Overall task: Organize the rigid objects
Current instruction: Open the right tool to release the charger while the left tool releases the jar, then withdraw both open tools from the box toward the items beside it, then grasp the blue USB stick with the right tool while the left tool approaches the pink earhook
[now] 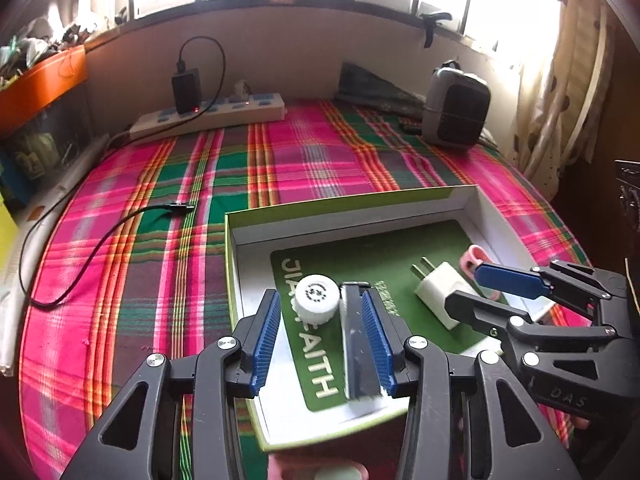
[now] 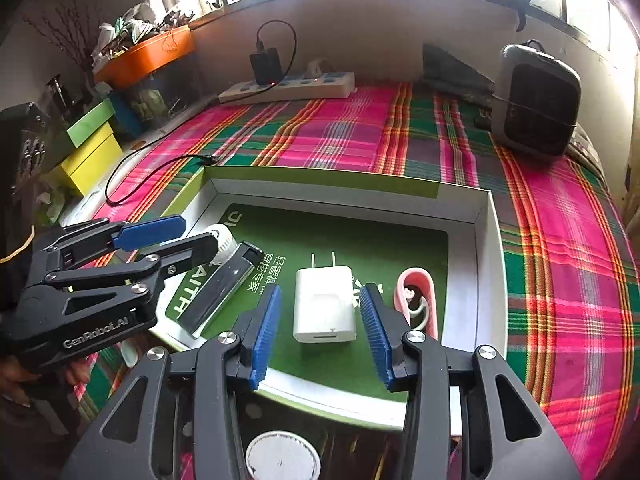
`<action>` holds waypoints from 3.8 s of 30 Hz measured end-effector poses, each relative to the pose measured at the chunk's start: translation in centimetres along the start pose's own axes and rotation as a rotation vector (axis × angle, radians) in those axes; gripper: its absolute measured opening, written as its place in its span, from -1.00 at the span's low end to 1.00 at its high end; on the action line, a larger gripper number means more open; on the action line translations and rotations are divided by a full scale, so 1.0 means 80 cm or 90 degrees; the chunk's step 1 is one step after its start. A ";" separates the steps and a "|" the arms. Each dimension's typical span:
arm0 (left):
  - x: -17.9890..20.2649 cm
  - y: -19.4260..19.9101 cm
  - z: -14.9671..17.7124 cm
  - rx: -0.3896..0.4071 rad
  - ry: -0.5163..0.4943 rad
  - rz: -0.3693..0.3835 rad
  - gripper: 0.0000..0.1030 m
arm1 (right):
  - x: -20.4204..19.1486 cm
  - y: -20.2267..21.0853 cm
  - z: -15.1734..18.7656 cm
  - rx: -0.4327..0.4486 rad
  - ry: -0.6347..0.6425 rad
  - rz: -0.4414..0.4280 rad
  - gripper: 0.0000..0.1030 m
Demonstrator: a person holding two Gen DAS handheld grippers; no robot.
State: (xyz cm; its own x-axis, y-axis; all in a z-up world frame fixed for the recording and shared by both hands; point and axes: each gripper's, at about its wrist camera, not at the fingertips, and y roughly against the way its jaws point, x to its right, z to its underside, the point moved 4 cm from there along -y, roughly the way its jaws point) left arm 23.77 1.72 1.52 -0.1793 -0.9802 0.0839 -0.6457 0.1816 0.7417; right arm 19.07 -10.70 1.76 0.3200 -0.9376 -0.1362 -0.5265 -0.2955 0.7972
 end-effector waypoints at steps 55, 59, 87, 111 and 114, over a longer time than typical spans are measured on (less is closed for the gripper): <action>-0.039 0.087 0.113 0.026 0.113 0.001 -0.01 | 0.053 0.085 0.102 0.027 -0.124 0.098 -0.15; -0.041 0.081 0.112 0.018 0.114 0.004 -0.01 | 0.055 0.078 0.100 0.016 -0.132 0.095 -0.15; -0.010 0.060 0.102 -0.010 0.063 0.018 -0.01 | 0.064 0.074 0.110 -0.005 -0.099 0.159 -0.55; -0.011 0.077 0.110 -0.023 0.060 -0.076 0.00 | 0.066 0.077 0.113 0.008 -0.105 0.113 -0.55; -0.016 0.081 0.115 -0.027 0.061 -0.087 0.00 | 0.064 0.077 0.113 0.008 -0.101 0.107 -0.55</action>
State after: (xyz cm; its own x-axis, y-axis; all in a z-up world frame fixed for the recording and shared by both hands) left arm 13.02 4.89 0.10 -0.0193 -0.9990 0.0414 -0.6265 0.0444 0.7781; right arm 10.34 -19.01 0.60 0.0992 -0.9907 -0.0935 -0.5722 -0.1337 0.8091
